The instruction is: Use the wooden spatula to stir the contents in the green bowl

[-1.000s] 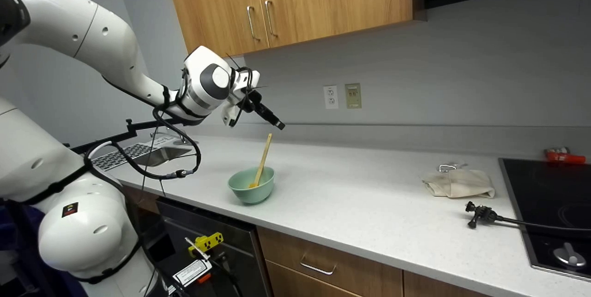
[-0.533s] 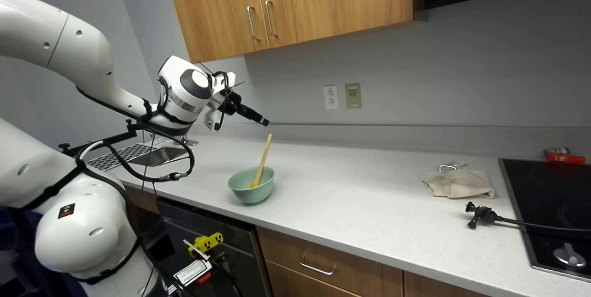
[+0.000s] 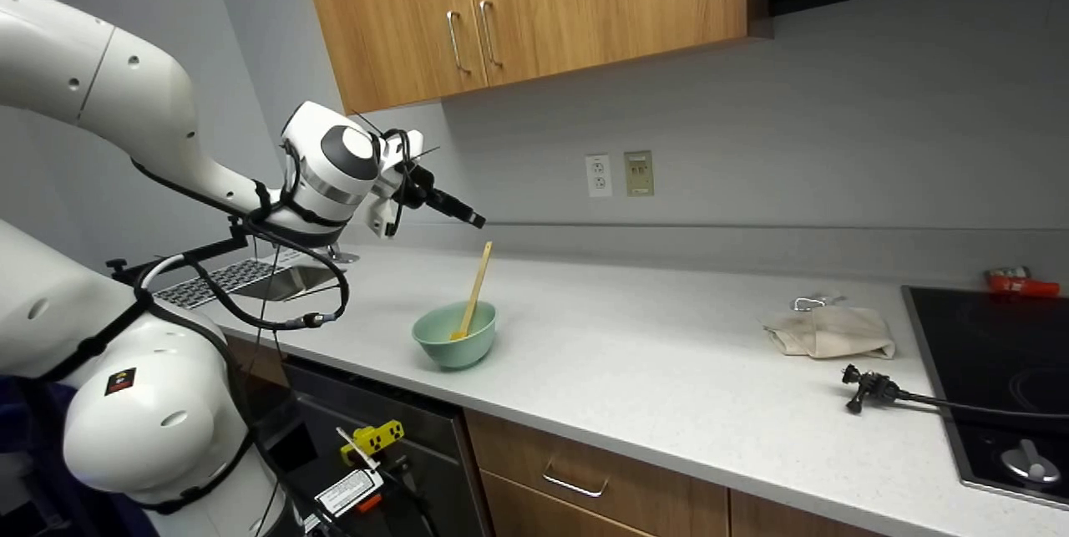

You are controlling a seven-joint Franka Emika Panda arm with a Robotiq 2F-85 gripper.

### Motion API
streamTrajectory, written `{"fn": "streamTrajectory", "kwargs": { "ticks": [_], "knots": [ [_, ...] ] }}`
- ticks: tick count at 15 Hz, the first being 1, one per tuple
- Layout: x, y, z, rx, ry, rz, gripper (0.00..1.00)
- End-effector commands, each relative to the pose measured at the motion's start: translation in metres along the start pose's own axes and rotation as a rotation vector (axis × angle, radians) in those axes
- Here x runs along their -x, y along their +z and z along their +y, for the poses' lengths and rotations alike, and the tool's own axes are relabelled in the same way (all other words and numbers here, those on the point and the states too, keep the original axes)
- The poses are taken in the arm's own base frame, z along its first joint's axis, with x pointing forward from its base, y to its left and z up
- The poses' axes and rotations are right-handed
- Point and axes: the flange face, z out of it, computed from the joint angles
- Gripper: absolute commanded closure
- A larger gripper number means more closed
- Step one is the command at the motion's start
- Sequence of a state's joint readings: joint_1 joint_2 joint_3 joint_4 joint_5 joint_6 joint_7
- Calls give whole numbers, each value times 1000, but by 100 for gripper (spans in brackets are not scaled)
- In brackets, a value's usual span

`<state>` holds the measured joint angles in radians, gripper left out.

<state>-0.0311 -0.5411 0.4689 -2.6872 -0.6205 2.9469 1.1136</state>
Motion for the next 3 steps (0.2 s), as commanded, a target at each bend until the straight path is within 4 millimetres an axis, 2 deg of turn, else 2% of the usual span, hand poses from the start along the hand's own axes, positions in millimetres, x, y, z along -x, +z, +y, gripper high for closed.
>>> {"fn": "streamTrajectory", "kwargs": {
  "ticks": [1, 3],
  "knots": [
    [0, 0, 0, 0, 0, 0, 0],
    [0, 0, 0, 0, 0, -1, 0]
  ]
}}
